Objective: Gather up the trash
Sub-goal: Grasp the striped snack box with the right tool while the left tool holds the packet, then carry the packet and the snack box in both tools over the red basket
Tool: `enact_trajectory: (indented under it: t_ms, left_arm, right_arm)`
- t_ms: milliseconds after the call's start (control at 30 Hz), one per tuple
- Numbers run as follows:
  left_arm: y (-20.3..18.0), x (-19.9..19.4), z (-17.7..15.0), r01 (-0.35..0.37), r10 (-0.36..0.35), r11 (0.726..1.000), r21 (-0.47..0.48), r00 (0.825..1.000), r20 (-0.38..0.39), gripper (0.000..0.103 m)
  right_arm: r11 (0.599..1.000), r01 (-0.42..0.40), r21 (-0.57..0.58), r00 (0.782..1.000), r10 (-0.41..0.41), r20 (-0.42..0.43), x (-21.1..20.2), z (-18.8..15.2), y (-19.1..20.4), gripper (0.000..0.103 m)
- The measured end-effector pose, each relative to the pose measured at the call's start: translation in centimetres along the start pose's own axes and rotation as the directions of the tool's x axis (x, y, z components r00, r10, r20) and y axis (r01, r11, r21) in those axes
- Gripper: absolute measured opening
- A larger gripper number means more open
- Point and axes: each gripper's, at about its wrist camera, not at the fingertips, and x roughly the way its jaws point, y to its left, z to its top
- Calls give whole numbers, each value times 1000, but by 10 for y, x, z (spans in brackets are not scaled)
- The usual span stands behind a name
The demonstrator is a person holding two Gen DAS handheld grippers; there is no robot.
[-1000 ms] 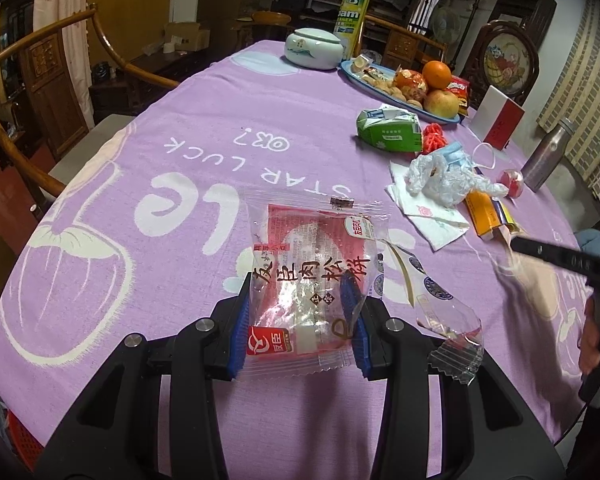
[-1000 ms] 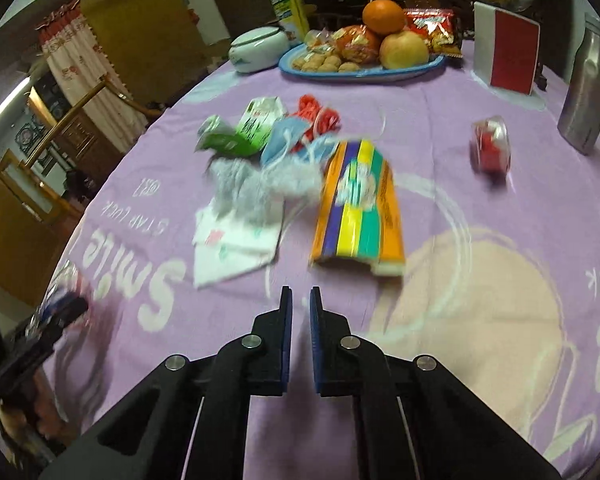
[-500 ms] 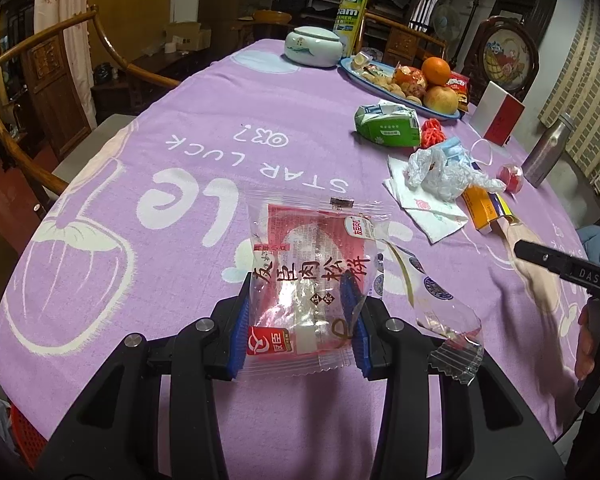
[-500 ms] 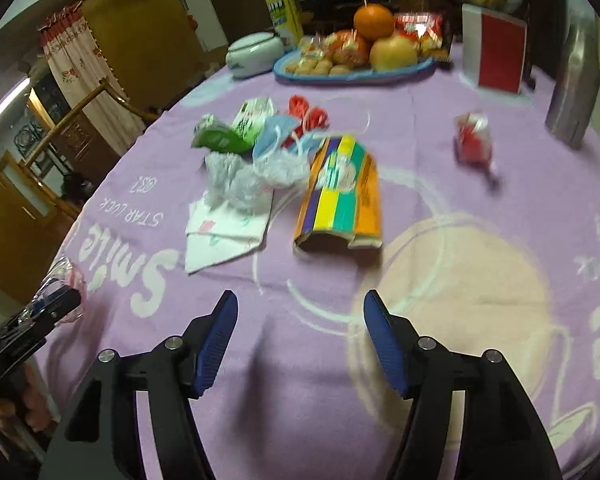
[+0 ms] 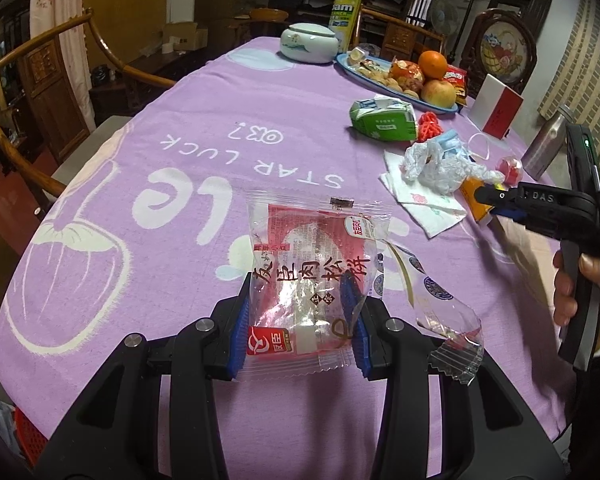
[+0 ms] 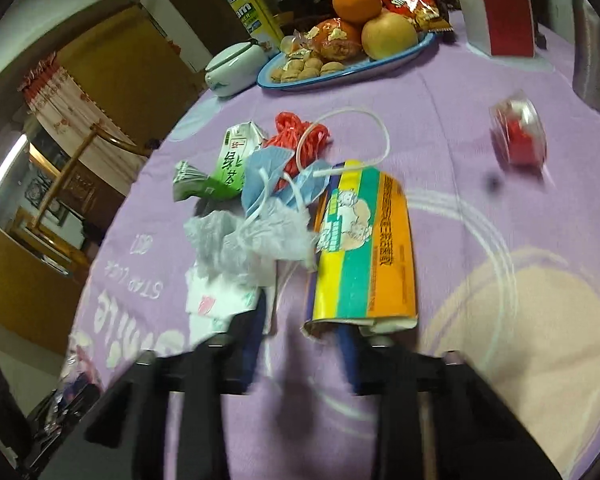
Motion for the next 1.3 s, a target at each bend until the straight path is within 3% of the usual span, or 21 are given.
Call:
enact_trajectory:
  t_ms: [333,367,400,567,933,1133,1300]
  left_arm:
    - [1,-2,-1,6,-6,1000,2,1000,-2,42]
    - [0,-3,-1,5,-5,1000,3,1000,-2,42]
    - [0,-3,-1,3,-3,1000,3,1000,-1,42]
    - [5,-8,-2,-12,12,1000,-6,1000,12,42]
    - [4,-12,-8,-11,11,1000,-16,1000,7,42]
    - [8,-29,-18,-32,33,999,-29,999,35,42]
    - [17,-47,-27,-50,53,997,-50,997,60,42]
  right_arm:
    - [990,127,-63,991,-125,40,9,11,7,18]
    - [990,133,-54,990,-130,46,11,13,5,17]
    - [989,141,-49,989,-139,47,12,13,3,9]
    - [985,161,-68,984,-154,92,-5,6,2,7]
    - [984,146,-98,979,-130,155,-75,-41,-7,6]
    - [981,105,-165,972,-66,225,-107,-58,19,6]
    - [964,44,-262,980,9,200,-111,-74,52,6]
